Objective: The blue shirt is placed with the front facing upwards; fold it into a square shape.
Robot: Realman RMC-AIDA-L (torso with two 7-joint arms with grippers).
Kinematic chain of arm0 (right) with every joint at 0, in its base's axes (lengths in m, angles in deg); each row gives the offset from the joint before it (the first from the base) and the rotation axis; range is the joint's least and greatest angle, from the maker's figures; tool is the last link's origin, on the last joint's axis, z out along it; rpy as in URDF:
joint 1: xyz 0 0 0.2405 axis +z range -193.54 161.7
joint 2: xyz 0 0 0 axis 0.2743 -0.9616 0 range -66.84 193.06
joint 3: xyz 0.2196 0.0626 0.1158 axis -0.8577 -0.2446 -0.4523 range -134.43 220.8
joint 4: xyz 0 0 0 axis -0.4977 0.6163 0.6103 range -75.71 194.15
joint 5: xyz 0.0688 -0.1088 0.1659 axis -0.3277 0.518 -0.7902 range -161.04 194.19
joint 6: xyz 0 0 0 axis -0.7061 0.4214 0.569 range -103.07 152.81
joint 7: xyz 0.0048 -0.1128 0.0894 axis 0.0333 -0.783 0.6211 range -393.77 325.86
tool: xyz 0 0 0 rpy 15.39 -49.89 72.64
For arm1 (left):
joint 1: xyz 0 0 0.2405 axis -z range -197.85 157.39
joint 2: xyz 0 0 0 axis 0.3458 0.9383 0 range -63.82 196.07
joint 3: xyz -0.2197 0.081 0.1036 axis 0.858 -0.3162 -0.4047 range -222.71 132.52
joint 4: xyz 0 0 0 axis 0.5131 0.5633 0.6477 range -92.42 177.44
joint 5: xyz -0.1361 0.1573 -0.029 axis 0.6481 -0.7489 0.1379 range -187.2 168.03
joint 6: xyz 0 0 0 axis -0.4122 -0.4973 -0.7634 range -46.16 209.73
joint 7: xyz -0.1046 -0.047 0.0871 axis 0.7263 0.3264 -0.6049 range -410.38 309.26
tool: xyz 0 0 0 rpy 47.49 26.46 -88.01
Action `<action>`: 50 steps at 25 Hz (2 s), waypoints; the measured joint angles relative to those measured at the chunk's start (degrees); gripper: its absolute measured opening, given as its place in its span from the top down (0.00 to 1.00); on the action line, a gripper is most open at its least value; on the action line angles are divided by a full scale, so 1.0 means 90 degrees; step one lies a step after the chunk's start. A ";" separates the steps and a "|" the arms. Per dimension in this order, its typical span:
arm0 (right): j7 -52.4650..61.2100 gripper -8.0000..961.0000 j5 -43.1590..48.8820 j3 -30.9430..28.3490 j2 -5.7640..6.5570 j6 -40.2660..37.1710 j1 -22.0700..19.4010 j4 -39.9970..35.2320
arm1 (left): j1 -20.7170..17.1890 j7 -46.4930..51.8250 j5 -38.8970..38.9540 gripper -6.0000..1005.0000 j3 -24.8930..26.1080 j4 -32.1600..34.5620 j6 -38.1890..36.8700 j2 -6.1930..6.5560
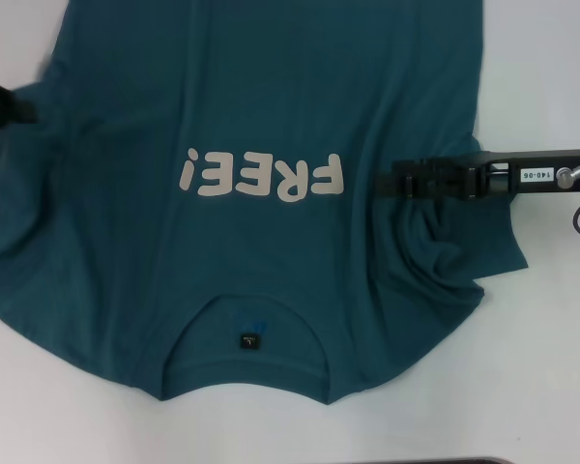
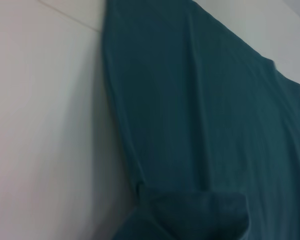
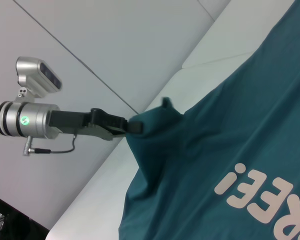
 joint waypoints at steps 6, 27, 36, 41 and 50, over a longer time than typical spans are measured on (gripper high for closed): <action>0.0000 0.06 0.0001 0.0001 0.0000 0.0016 -0.0004 0.0001 | 0.0153 0.0007 0.0001 0.95 -0.0036 0.0098 0.0058 -0.0406; 0.0000 0.07 0.0030 0.0001 0.0055 0.0115 -0.0087 0.0001 | 0.0362 -0.0299 0.0171 0.71 -0.0057 0.0877 0.0257 -0.0228; 0.0208 0.07 0.0029 0.0028 0.0116 0.0045 -0.0036 -0.0019 | -0.0201 -0.1420 0.0172 0.54 -0.0067 0.0538 0.0502 -0.0042; 0.0361 0.07 0.0028 0.0040 0.0179 0.0017 -0.0020 -0.0057 | -0.0297 -0.1899 0.0135 0.22 -0.0130 0.0592 0.0790 -0.0164; 0.0416 0.07 0.0028 0.0000 0.0245 -0.0013 -0.0051 -0.0017 | -0.0254 -0.2382 0.0116 0.09 -0.0291 0.0857 0.0911 -0.0254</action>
